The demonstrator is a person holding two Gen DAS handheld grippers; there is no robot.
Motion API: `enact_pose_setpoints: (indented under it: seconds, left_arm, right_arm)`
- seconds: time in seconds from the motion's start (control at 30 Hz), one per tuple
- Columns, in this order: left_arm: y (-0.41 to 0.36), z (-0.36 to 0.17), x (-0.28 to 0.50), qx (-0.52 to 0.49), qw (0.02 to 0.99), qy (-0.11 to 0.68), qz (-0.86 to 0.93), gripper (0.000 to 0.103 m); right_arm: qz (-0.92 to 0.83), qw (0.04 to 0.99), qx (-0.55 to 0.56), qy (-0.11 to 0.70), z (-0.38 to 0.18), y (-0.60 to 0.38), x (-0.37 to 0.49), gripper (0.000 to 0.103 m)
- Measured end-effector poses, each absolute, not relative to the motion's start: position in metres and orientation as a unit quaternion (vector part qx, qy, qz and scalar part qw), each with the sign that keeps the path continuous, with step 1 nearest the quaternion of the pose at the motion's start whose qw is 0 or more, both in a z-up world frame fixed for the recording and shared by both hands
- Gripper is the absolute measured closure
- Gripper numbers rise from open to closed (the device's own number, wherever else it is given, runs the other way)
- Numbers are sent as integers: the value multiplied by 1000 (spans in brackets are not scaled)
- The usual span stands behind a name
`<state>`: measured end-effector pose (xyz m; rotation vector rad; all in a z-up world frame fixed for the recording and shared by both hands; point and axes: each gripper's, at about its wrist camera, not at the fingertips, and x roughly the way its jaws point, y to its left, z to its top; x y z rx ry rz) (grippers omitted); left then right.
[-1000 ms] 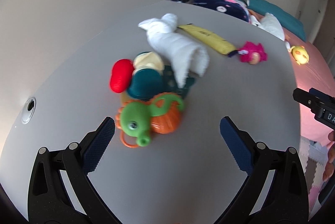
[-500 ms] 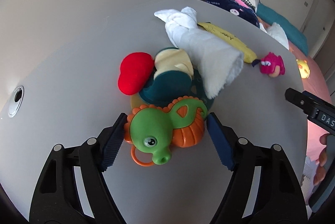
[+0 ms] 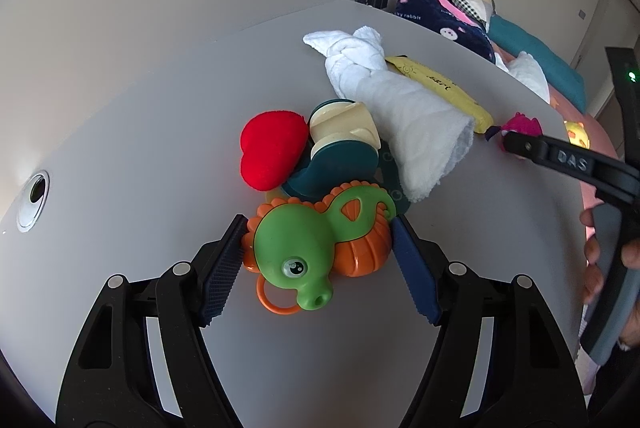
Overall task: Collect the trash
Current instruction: 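Grasp the green-orange seahorse toy with the left gripper while the right grasps the pink toy, then carry the seahorse toy and pink toy down over the floor bin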
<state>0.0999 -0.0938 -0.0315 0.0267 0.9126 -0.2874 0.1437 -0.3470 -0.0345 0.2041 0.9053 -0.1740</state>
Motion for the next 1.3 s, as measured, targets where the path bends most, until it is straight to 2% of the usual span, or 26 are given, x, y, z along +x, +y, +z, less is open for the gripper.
enact_pose_setpoints:
  seconds: [0.17, 0.2, 0.23, 0.63, 1.3]
  left_arm:
    - [-92, -32, 100, 11, 886, 441, -140, 33]
    - [-92, -32, 101, 10, 886, 442, -140, 33]
    - [-92, -32, 101, 10, 886, 441, -141, 33]
    - [-94, -31, 99, 13, 887, 440, -141, 33]
    - [-123, 0, 56, 12, 892, 415, -178, 33]
  right_arm:
    - [-91, 889, 113, 434, -39, -353, 149, 21]
    - [-92, 890, 114, 431, -38, -354, 148, 24]
    - [-94, 891, 111, 430, -37, -354, 148, 33]
    - [-89, 892, 116, 428, -31, -356, 129, 33]
    - [-74, 907, 99, 403, 9, -354, 54, 33]
